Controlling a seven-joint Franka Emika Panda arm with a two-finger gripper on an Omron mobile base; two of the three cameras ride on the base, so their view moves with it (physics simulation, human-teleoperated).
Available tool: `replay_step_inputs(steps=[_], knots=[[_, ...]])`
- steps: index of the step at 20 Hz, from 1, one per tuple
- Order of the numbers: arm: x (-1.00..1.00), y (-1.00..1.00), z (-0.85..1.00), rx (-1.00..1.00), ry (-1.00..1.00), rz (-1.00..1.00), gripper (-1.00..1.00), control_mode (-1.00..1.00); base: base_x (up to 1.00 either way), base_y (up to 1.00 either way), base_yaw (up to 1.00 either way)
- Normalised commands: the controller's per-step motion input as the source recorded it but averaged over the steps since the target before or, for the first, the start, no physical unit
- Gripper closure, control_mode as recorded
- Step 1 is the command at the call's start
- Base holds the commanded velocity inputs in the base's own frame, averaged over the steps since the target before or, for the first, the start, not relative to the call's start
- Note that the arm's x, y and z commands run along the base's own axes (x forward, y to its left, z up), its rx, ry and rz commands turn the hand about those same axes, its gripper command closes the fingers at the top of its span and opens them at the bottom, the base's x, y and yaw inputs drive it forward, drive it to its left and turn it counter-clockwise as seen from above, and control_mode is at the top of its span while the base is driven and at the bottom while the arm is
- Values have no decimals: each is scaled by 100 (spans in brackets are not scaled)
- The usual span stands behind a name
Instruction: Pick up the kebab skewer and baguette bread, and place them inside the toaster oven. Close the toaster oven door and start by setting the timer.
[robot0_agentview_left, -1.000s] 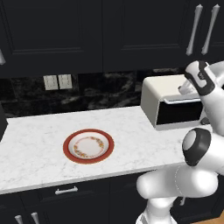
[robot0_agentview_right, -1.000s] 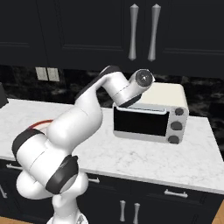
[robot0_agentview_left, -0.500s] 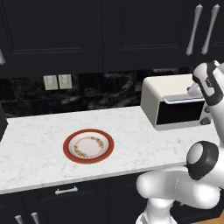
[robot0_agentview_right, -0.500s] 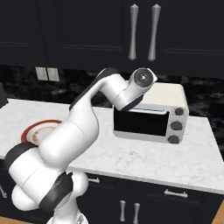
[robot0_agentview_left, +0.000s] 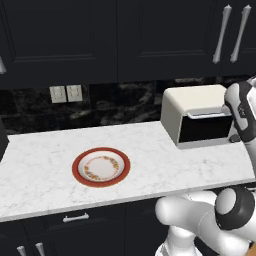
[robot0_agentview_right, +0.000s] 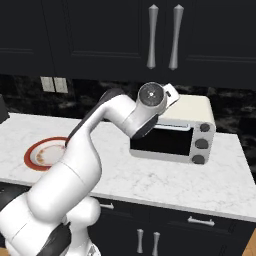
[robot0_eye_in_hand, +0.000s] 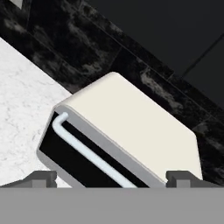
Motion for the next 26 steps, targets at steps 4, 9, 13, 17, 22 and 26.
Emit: replay_step_inputs(steps=[4, 9, 13, 17, 22, 26], knots=[[-58, -24, -6, 9, -1, -8, -100, -100, 0, 0, 0], [-58, -38, -18, 15, -13, -2, -100, -100, 0, 0, 0], [-42, -34, -17, 5, -23, 0, -100, -100, 0, 0, 0], [-30, -42, -26, 0, -28, 12, -100, -100, 0, 0, 0], [-14, -29, -23, -5, -31, 14, -100, -100, 0, 0, 0], [0, -52, -19, -9, 0, 4, -100, -100, 0, 0, 0]])
